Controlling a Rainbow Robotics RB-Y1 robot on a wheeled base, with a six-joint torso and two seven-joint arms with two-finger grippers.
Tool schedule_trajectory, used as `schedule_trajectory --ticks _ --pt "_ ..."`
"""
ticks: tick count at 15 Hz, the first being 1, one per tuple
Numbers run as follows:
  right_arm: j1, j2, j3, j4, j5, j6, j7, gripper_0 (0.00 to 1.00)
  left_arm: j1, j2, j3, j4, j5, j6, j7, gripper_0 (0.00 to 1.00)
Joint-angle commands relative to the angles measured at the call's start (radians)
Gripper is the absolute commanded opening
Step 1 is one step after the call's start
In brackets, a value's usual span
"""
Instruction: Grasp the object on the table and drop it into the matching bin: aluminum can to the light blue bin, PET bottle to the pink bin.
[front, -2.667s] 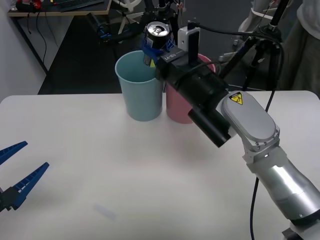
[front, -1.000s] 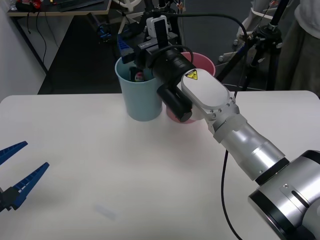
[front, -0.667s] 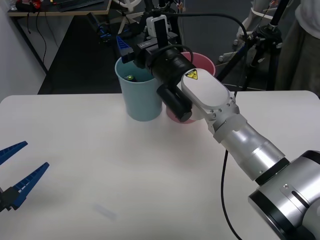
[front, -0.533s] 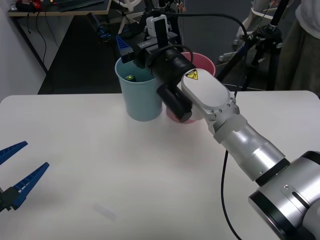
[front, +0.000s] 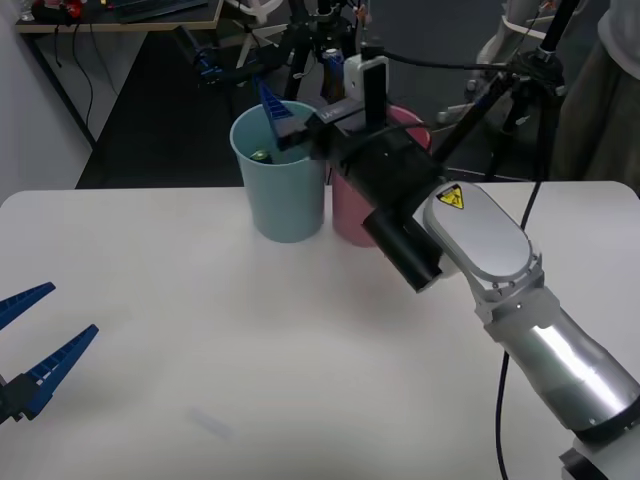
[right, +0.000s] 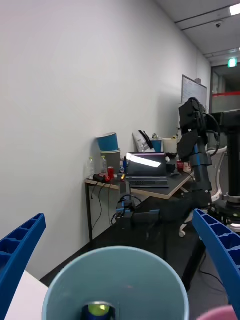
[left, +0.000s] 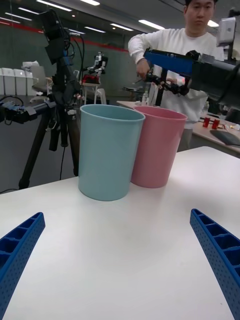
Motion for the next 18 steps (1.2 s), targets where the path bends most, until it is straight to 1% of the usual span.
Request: schedule_trajectory --ticks 1,4,6,9,11,14,18 --pt "0.129 -0.068 -0.045 -0.132 -0.011 -0.083 -0.004 1.00 0.000 0.000 0.000 0.000 0.000 0.000 0.000 1.00" --pt "0.253 -0.086 -0.174 -0.201 -0.022 -0.261 0.013 1.00 0.000 0.000 0.000 0.000 0.000 0.000 0.000 1.00" --pt "0.314 -0.091 -0.253 -0.218 -0.019 -0.356 0.027 1.00 0.000 0.000 0.000 0.000 0.000 0.000 0.000 1.00" --pt "0.428 -0.094 -0.408 -0.228 -0.019 -0.518 0.067 1.00 0.000 0.000 0.000 0.000 0.000 0.000 0.000 1.00" --pt "0.491 -0.098 -0.500 -0.228 -0.018 -0.604 0.088 1.00 0.000 0.000 0.000 0.000 0.000 0.000 0.000 1.00" --pt "0.589 -0.098 -0.665 -0.228 -0.021 -0.773 0.116 1.00 0.000 0.000 0.000 0.000 0.000 0.000 0.000 1.00" --pt "0.687 -0.098 -0.807 -0.226 -0.068 -0.929 0.099 1.00 0.000 0.000 0.000 0.000 0.000 0.000 0.000 1.00"
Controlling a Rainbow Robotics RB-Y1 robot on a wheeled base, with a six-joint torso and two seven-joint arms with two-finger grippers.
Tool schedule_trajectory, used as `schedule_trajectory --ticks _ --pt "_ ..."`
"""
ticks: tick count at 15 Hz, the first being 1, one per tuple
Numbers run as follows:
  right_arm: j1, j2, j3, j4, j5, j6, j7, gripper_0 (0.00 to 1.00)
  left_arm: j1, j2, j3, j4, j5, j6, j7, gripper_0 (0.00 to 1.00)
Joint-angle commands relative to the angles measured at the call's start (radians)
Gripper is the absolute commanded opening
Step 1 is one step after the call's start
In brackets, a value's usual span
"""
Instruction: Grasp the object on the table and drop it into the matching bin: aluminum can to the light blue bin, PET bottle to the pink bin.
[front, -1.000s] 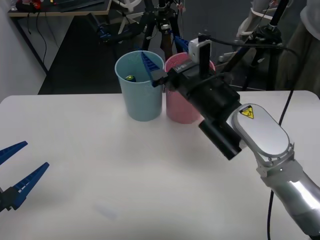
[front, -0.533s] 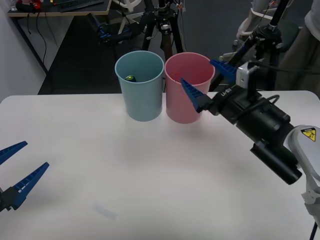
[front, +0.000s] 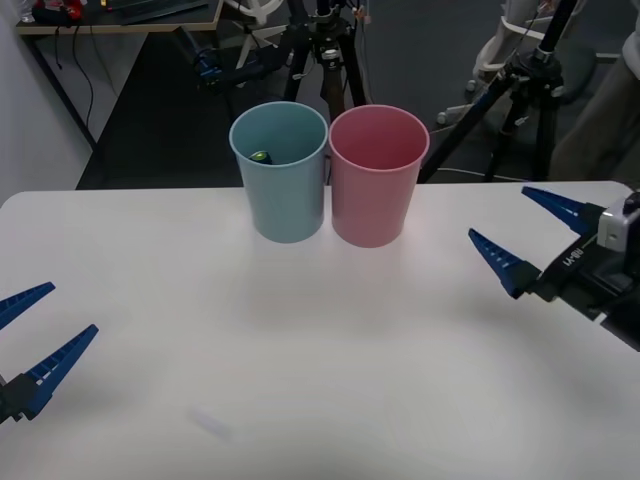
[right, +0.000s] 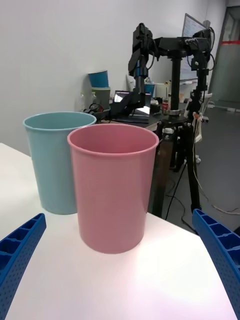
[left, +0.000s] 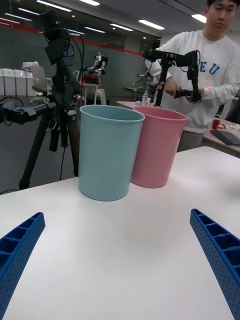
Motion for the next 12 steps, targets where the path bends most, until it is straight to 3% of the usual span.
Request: schedule_trajectory --ticks 1,5,12 --pt "0.067 0.000 -0.084 0.001 -0.042 -0.086 -0.019 1.00 0.000 0.000 0.000 0.000 0.000 0.000 0.000 1.00" --pt "0.150 0.000 -0.175 0.001 -0.079 -0.163 -0.039 1.00 0.000 0.000 0.000 0.000 0.000 0.000 0.000 1.00" --pt "0.195 0.000 -0.208 0.001 -0.099 -0.181 -0.035 1.00 0.000 0.000 0.000 0.000 0.000 0.000 0.000 1.00"
